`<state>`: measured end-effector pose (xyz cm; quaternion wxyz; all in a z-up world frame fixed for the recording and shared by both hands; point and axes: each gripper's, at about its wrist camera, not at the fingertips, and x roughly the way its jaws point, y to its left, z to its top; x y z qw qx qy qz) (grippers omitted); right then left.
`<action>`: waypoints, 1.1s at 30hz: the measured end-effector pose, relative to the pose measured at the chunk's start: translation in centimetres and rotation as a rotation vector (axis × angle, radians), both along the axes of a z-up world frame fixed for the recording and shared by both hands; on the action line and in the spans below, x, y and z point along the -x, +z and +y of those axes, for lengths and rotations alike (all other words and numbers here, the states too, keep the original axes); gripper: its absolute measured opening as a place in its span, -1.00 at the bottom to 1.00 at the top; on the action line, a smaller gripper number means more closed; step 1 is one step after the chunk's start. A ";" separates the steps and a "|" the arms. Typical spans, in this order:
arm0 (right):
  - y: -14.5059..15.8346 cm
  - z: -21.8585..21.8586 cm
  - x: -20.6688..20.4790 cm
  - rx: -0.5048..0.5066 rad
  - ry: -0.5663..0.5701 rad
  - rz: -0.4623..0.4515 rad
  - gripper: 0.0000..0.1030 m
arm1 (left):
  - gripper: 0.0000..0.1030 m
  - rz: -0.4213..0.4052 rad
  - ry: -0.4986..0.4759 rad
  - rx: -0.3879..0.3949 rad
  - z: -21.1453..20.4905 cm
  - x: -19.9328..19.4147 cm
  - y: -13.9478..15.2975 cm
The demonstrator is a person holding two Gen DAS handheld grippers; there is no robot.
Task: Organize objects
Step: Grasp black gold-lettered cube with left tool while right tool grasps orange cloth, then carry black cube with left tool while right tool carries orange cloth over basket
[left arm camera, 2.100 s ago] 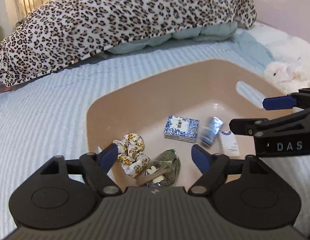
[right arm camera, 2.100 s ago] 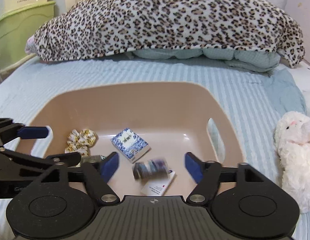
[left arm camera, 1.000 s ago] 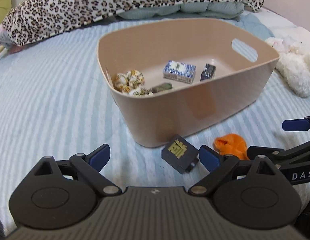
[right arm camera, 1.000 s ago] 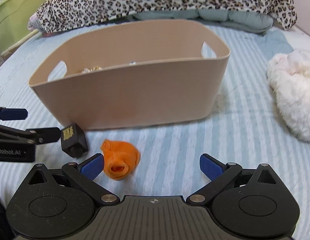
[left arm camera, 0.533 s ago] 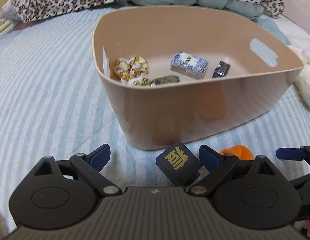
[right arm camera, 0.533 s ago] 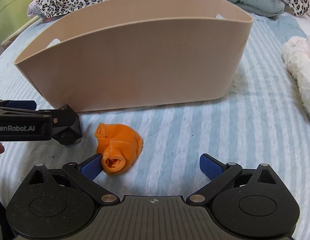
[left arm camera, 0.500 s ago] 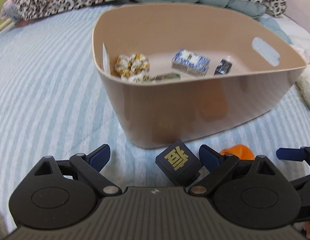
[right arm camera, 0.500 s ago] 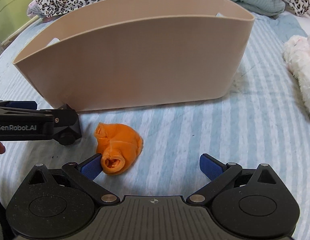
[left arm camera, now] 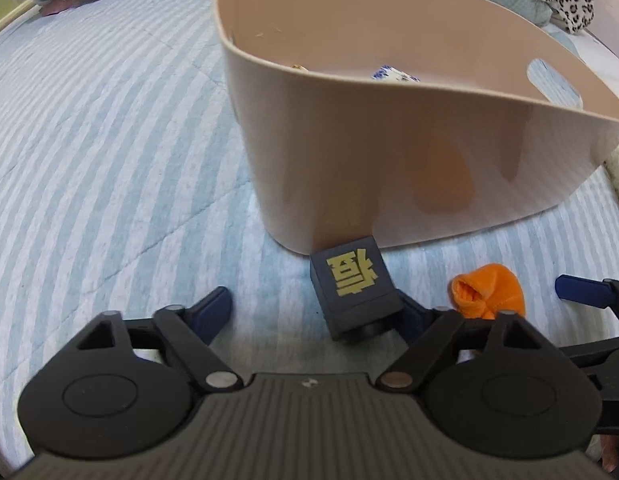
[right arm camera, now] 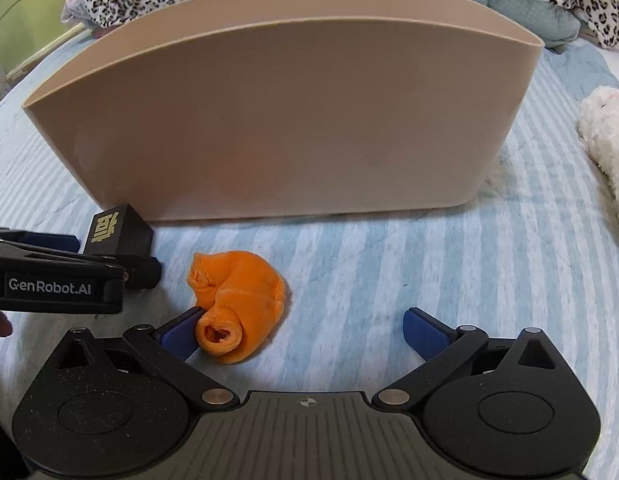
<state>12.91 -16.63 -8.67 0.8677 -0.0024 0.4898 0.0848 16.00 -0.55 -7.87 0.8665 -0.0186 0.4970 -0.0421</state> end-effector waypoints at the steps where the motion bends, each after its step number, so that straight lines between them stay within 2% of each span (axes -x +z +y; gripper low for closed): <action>1: 0.1 0.0 0.1 0.000 -0.002 -0.008 0.90 | 0.41 -0.002 0.001 0.004 0.2 0.0 0.1; 3: 0.3 0.1 0.4 0.005 -0.001 -0.027 0.74 | 0.17 -0.004 -0.001 0.013 0.5 0.1 0.4; 5: 0.5 0.1 0.7 0.013 0.003 -0.039 0.58 | -0.21 -0.004 -0.006 0.024 0.9 0.2 0.6; 6: 0.6 0.1 0.8 0.014 0.006 -0.044 0.49 | -0.29 -0.001 -0.008 0.027 1.0 0.2 0.6; 9: 0.9 0.2 1.3 0.019 0.014 -0.055 0.27 | -0.35 0.002 -0.009 0.036 1.5 0.5 0.7; 11: 1.2 0.3 1.8 0.026 0.016 -0.069 -0.09 | -0.35 -0.002 0.000 0.041 1.8 0.8 0.9; 12: 1.1 -0.2 1.6 0.027 0.019 -0.075 -0.20 | -0.35 -0.005 0.002 0.043 2.0 1.0 1.0; 13: 1.3 -0.2 1.8 0.028 0.021 -0.080 -0.43 | -0.35 -0.009 0.001 0.043 1.9 1.3 1.2; 15: 1.6 -0.3 2.1 0.029 0.024 -0.083 -0.75 | -0.35 -0.020 -0.007 0.034 1.9 1.8 1.6; 24: 3.0 -1.8 2.9 -0.017 -0.005 -0.091 -0.79 | -0.36 -0.047 -0.033 0.033 1.2 2.6 3.1; 33: 5.7 -1.9 3.4 -0.069 -0.045 -0.156 -0.79 | -0.36 -0.116 -0.069 0.043 1.5 4.7 6.1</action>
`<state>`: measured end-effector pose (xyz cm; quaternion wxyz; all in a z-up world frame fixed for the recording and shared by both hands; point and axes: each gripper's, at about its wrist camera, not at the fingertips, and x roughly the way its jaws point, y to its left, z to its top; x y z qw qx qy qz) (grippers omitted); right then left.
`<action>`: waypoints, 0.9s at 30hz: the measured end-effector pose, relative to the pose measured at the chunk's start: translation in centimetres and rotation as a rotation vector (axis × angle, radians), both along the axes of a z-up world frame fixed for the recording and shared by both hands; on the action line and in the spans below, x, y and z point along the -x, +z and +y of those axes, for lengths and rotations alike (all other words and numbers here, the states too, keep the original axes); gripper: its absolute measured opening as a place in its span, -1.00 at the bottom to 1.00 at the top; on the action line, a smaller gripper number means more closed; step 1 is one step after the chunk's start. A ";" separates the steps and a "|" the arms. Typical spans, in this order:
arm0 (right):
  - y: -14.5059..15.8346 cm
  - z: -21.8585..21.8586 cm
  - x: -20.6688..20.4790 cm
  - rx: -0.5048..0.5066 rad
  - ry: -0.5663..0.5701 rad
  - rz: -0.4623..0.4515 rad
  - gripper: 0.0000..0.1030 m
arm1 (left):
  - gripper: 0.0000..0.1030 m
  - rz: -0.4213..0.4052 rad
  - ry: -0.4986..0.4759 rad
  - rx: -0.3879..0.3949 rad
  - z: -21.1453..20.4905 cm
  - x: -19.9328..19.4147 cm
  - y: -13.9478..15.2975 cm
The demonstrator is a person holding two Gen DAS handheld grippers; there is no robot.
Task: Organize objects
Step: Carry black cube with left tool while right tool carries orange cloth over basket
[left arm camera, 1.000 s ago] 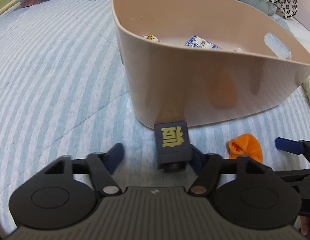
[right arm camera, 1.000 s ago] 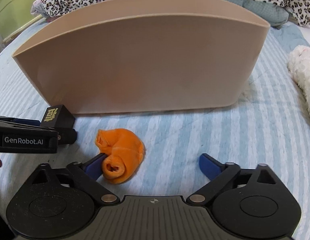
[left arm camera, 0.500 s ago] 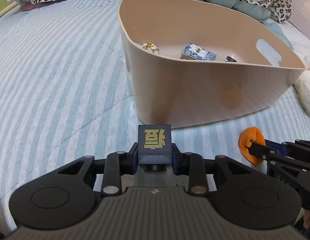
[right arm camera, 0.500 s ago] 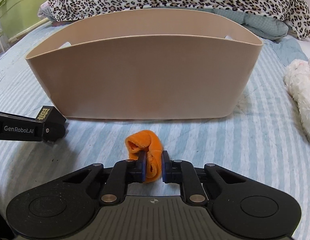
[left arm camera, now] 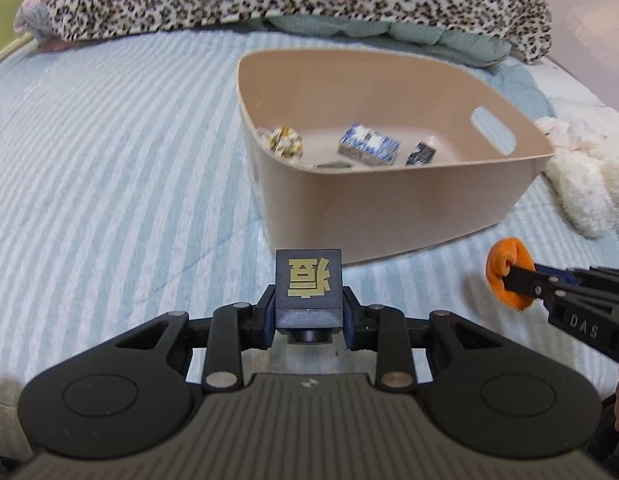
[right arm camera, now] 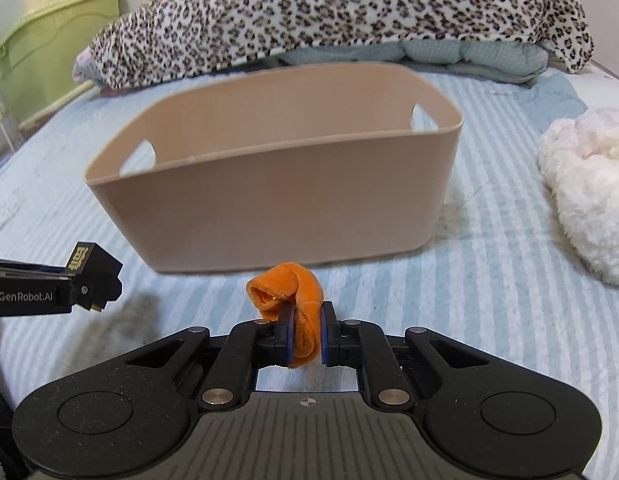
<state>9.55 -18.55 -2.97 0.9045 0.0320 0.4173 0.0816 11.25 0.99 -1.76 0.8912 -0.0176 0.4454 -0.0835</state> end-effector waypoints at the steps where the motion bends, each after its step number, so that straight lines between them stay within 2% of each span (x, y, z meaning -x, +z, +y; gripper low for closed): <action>1: 0.4 -0.2 0.4 -0.003 -0.005 -0.016 -0.79 | -0.36 -0.008 -0.006 0.005 0.0 0.1 0.3; 11: 5.5 -1.7 -0.3 -0.014 -0.035 -0.172 -0.79 | -0.36 -0.115 -0.046 0.022 -1.0 -0.4 4.2; 17: 8.1 -2.4 -2.7 -0.014 -0.055 -0.251 -0.79 | -0.36 -0.196 -0.063 -0.016 -2.5 -3.0 6.0; 23: 8.8 -2.6 -5.9 -0.011 -0.069 -0.287 -0.79 | -0.36 -0.198 -0.059 -0.025 -3.7 -7.1 6.0; 27: 8.4 -2.7 -8.4 -0.007 -0.076 -0.287 -0.79 | -0.36 -0.157 -0.045 -0.037 -4.4 -10.2 4.7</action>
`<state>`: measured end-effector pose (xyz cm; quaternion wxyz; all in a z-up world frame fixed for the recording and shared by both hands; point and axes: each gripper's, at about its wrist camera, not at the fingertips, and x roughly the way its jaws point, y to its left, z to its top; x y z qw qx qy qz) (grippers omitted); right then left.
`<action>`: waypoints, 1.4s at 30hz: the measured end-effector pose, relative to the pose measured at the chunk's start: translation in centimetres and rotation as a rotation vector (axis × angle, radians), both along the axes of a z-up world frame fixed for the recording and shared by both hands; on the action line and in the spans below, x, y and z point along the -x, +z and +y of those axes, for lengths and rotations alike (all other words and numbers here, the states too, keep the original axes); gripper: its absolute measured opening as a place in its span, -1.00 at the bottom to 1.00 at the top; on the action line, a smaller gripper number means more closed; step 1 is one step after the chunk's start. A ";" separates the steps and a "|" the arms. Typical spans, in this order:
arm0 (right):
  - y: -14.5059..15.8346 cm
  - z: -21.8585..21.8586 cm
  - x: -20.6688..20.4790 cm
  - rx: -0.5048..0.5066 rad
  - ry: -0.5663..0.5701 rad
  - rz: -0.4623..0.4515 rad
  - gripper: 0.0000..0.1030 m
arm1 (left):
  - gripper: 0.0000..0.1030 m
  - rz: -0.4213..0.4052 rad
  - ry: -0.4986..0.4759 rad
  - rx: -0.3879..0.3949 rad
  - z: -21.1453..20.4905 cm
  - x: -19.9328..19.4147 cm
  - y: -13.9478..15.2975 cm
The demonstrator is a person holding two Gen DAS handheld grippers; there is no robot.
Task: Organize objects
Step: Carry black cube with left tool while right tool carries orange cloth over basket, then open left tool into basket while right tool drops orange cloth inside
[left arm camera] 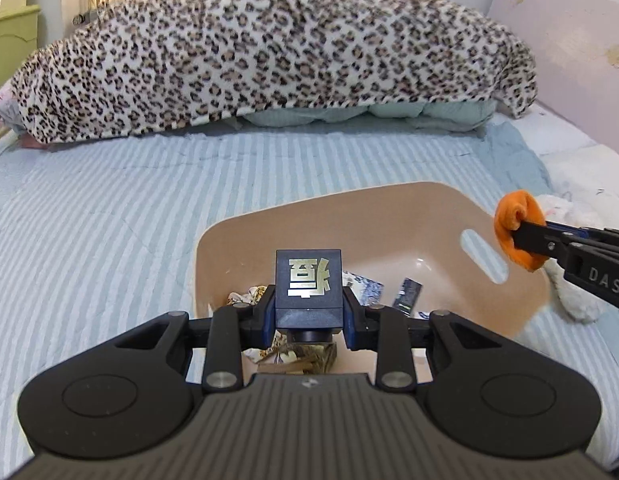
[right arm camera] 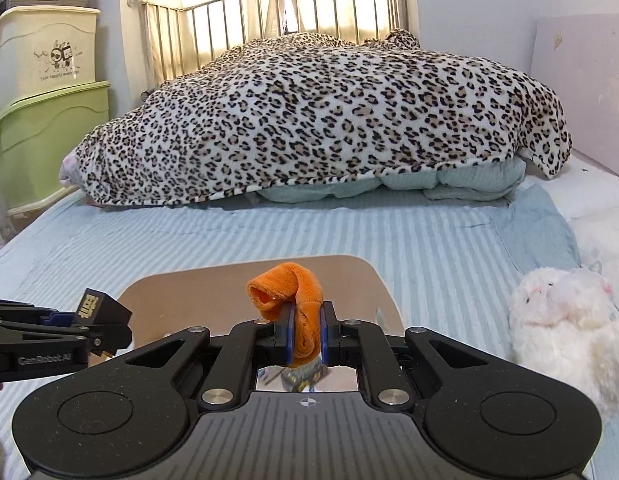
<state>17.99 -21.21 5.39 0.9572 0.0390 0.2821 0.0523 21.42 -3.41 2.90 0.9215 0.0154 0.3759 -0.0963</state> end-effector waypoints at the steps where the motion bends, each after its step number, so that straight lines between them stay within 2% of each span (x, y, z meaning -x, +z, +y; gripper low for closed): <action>1: -0.3 0.0 -0.7 -0.003 -0.002 0.006 -0.79 | -0.36 0.013 0.004 -0.003 -0.2 -0.7 -0.4; 6: -2.6 0.0 -3.9 0.004 -0.008 0.072 -0.79 | -0.36 0.090 0.008 -0.028 -1.0 -3.5 -3.2; 12: -6.0 0.7 -6.1 0.109 -0.003 0.158 -0.79 | -0.36 0.182 -0.005 -0.065 -1.8 -4.9 -6.5; 15: -6.9 1.0 -6.4 0.140 0.005 0.206 -0.78 | -0.35 0.231 -0.011 -0.078 -1.8 -5.2 -7.5; 19: -7.8 1.7 -6.9 0.189 0.033 0.264 -0.74 | -0.29 0.240 -0.027 -0.095 -1.8 -5.0 -7.4; 20: -7.9 2.0 -6.8 0.204 0.039 0.267 -0.50 | -0.14 0.239 -0.027 -0.099 -1.8 -4.9 -7.2; 24: -7.6 2.5 -6.3 0.215 0.065 0.278 -0.19 | 0.41 0.206 -0.025 -0.089 -2.0 -4.5 -5.5; 25: -7.3 2.5 -6.1 0.208 0.072 0.276 -0.01 | 0.60 0.191 -0.016 -0.100 -2.1 -4.2 -5.0; 26: -6.9 2.5 -5.8 0.201 0.076 0.272 0.27 | 0.69 0.169 -0.010 -0.115 -2.2 -3.9 -4.4; 28: -6.1 2.5 -5.2 0.195 0.064 0.257 0.55 | 0.70 0.134 -0.019 -0.133 -2.4 -3.2 -3.5; 30: -5.3 2.3 -4.5 0.189 0.056 0.242 0.58 | 0.70 0.127 -0.030 -0.132 -2.4 -2.8 -2.7; 32: -4.6 1.9 -4.0 0.172 0.050 0.241 0.77 | 0.70 0.121 -0.028 -0.128 -2.3 -2.3 -2.1; 42: -1.8 0.4 -0.2 0.136 0.009 0.216 0.82 | 0.70 0.082 -0.010 -0.124 -1.7 1.1 1.1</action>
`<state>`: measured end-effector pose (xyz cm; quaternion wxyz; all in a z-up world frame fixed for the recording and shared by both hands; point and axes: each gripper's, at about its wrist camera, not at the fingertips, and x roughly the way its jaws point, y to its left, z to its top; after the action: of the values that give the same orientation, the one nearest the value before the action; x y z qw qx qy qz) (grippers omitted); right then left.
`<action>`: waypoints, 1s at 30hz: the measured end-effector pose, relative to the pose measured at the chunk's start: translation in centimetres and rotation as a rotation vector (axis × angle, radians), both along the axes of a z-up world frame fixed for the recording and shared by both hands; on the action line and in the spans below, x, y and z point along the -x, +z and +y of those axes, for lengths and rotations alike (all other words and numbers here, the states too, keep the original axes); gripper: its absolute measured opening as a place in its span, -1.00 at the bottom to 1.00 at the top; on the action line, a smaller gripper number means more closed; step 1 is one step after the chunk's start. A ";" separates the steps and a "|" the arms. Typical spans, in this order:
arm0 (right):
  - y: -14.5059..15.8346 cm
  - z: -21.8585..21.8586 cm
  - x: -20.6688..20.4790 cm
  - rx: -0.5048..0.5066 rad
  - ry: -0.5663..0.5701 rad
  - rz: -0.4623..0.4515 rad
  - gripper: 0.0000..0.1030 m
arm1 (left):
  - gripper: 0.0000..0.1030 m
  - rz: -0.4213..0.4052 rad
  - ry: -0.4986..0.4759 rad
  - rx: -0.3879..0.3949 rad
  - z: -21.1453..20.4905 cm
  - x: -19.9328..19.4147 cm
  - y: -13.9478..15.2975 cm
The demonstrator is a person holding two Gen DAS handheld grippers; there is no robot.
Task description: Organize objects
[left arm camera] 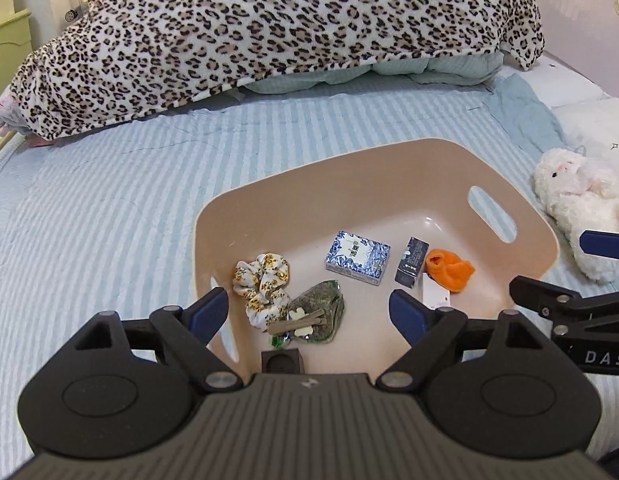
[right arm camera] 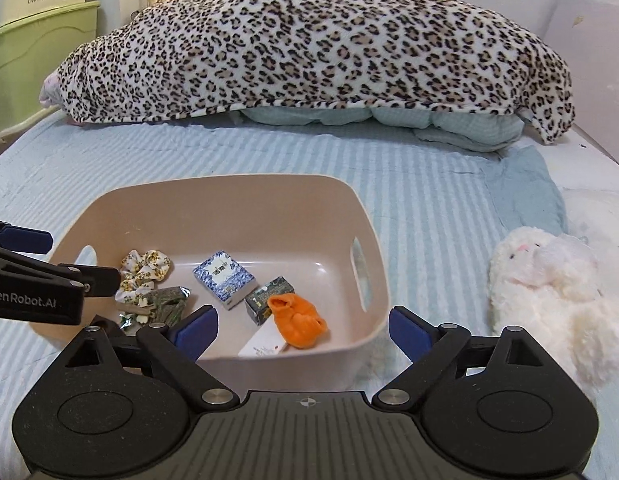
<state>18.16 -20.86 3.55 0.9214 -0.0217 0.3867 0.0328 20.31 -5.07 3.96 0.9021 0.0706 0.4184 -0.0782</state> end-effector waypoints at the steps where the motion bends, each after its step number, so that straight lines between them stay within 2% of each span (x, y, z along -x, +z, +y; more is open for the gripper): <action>1: 0.2 -0.1 0.5 -0.002 -0.003 -0.002 0.82 | 0.70 -0.004 -0.002 0.001 0.1 0.4 0.2; 15: 1.4 -1.7 7.5 -0.116 -0.054 -0.020 0.83 | 0.70 -0.060 0.001 -0.004 1.3 7.5 1.8; 25: 1.5 -1.0 11.6 -0.107 -0.048 -0.022 0.83 | 0.70 -0.054 0.018 0.048 2.3 11.6 1.7; 30: 1.8 -0.6 13.2 -0.116 -0.047 -0.023 0.83 | 0.70 -0.049 0.029 0.049 3.0 13.5 2.1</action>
<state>4.92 -21.45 5.37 0.9259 0.0405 0.3742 0.0331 6.80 -2.07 6.02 0.9145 0.0445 0.3952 -0.0738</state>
